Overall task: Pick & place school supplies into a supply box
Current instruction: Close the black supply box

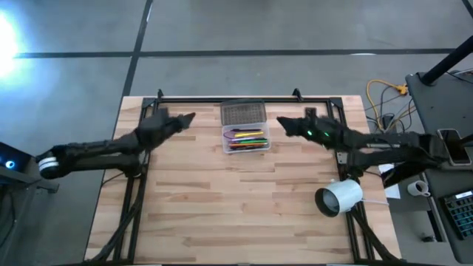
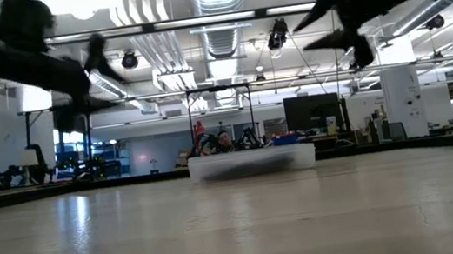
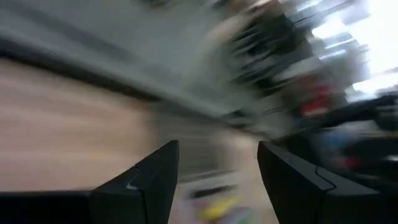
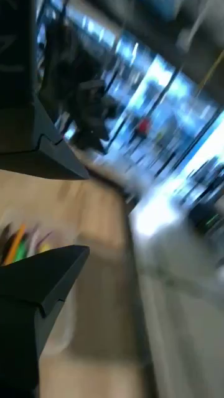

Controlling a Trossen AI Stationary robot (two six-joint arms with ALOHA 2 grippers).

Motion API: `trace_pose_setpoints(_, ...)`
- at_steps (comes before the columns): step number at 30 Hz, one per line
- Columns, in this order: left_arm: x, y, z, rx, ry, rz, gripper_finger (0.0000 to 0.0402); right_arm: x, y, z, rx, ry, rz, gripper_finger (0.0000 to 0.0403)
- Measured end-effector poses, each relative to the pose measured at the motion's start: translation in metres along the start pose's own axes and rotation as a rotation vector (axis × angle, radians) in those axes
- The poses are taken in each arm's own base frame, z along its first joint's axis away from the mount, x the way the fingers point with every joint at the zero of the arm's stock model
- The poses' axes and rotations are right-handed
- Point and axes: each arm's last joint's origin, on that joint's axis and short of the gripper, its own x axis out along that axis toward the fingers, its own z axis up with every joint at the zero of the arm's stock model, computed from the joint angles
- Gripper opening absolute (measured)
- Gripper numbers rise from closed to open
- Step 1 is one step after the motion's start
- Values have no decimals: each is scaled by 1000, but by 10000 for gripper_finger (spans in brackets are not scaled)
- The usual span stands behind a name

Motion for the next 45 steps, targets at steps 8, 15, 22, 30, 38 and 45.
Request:
trace_pose_setpoints(8,66,-6,72,241,311,114,203,28,-32,34,150,292,-312,173)
trace_pose_setpoints(15,125,-5,109,326,405,200,203,46,-50,52,160,256,-469,173)
trace_pose_setpoints(22,165,2,107,300,520,278,203,69,-65,60,124,377,-438,174)
trace_pose_setpoints(30,186,14,100,293,518,371,203,70,-75,44,114,501,-489,174)
trace_pose_setpoints(38,199,37,85,209,642,342,203,91,-80,12,93,592,-489,174)
trace_pose_setpoints(45,216,52,74,86,668,267,203,100,-81,-3,109,613,-486,173)
